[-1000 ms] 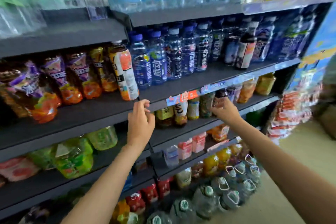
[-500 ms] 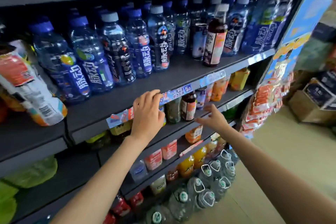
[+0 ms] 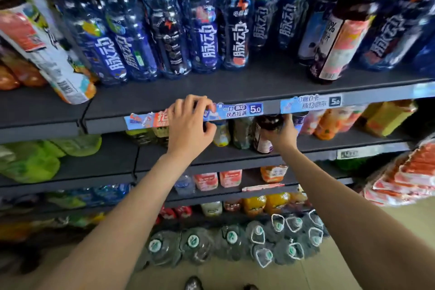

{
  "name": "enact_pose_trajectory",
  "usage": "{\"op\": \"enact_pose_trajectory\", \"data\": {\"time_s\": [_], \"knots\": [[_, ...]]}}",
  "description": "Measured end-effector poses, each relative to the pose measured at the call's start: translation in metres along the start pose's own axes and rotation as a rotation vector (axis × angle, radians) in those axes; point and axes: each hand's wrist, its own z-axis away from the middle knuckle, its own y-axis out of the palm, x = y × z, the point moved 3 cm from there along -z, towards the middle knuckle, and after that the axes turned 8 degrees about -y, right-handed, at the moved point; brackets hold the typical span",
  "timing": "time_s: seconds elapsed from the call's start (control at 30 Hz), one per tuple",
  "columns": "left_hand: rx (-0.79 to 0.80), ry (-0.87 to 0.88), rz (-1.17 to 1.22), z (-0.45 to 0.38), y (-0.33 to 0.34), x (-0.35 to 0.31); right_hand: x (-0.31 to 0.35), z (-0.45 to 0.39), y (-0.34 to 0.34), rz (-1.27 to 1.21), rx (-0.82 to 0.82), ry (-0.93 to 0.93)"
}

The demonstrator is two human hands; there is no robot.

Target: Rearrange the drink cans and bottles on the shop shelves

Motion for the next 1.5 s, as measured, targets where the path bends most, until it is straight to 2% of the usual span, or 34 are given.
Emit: {"op": "enact_pose_trajectory", "data": {"time_s": [0.2, 0.3, 0.4, 0.47, 0.53, 0.67, 0.77, 0.93, 1.07, 1.27, 1.5], "knots": [[0.074, -0.043, -0.037, 0.002, -0.005, -0.007, 0.005, 0.012, -0.01, 0.097, 0.069, -0.166], [0.11, -0.013, -0.061, 0.01, -0.003, -0.006, 0.014, 0.046, -0.009, 0.153, 0.255, -0.348], [0.182, 0.051, -0.075, 0.018, -0.009, -0.002, 0.021, 0.074, 0.0, 0.12, 0.344, -0.381], [0.181, 0.008, -0.035, 0.028, -0.025, 0.01, 0.038, 0.092, 0.009, 0.096, 0.404, -0.428], [0.15, -0.133, 0.01, 0.043, -0.05, 0.037, 0.065, 0.108, 0.019, 0.047, 0.449, -0.494], [0.041, -0.429, 0.042, 0.074, -0.115, 0.114, 0.148, 0.136, 0.048, -0.122, 0.468, -0.651], [-0.033, -0.523, 0.048, 0.092, -0.178, 0.176, 0.227, 0.16, 0.084, -0.233, 0.488, -0.778], [-0.155, -0.493, 0.068, 0.097, -0.292, 0.259, 0.364, 0.214, 0.142, -0.598, 0.361, -0.846], [-0.17, -0.467, 0.083, 0.092, -0.361, 0.311, 0.468, 0.257, 0.172, -0.767, 0.271, -0.915], [-0.248, -0.43, 0.08, 0.093, -0.429, 0.387, 0.576, 0.293, 0.233, -0.833, 0.234, -0.971], [-0.389, -0.436, 0.027, 0.08, -0.481, 0.512, 0.656, 0.302, 0.34, -0.865, 0.29, -1.052]]}}
